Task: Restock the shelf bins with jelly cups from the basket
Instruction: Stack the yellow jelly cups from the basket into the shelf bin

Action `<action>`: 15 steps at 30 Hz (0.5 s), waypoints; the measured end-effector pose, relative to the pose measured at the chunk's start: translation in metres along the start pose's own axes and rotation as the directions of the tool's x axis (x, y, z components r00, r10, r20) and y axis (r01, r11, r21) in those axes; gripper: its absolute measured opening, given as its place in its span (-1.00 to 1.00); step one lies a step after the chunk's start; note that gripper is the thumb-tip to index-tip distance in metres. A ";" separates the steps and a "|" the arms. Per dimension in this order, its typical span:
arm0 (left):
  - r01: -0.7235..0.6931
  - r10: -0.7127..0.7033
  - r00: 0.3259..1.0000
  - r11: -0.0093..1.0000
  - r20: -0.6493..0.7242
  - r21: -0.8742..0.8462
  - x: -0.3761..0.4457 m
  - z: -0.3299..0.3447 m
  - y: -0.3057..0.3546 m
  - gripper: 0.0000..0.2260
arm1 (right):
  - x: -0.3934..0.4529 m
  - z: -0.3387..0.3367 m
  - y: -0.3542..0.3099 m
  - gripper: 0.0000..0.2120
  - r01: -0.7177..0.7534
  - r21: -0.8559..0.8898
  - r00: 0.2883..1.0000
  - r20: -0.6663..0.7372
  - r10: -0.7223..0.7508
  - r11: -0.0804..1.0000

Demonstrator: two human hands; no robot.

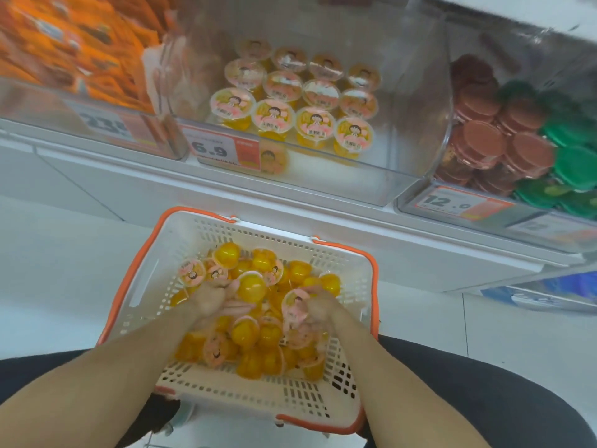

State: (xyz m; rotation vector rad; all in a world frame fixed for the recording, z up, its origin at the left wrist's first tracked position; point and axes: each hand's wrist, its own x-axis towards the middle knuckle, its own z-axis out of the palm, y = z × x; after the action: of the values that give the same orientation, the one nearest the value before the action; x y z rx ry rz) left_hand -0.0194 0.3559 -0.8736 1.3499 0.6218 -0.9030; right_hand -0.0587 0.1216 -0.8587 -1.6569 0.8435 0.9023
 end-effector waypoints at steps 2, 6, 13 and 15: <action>0.000 0.029 0.992 0.974 0.125 -0.228 -0.017 -0.004 0.019 -0.73 | -0.018 -0.009 -0.023 -0.65 0.032 0.116 0.998 0.042 -0.037 0.993; 0.023 0.132 0.942 0.890 0.307 -0.455 -0.048 -0.005 0.063 -0.64 | -0.067 -0.036 -0.073 -0.72 0.158 0.075 0.977 0.133 -0.167 0.985; -0.002 0.113 0.839 0.979 0.532 -0.206 -0.109 0.015 0.136 -0.68 | -0.177 -0.064 -0.151 -0.67 0.415 0.052 0.864 0.290 -0.411 0.908; -0.086 0.084 0.783 0.996 0.616 -0.027 -0.129 0.024 0.153 -0.65 | -0.197 -0.061 -0.165 -0.71 0.482 0.053 0.840 0.255 -0.478 0.875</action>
State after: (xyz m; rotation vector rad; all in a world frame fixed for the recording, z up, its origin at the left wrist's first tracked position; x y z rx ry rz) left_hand 0.0361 0.3537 -0.6802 0.9826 0.0454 -1.1939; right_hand 0.0007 0.1201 -0.6015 -1.6107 0.2166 0.7439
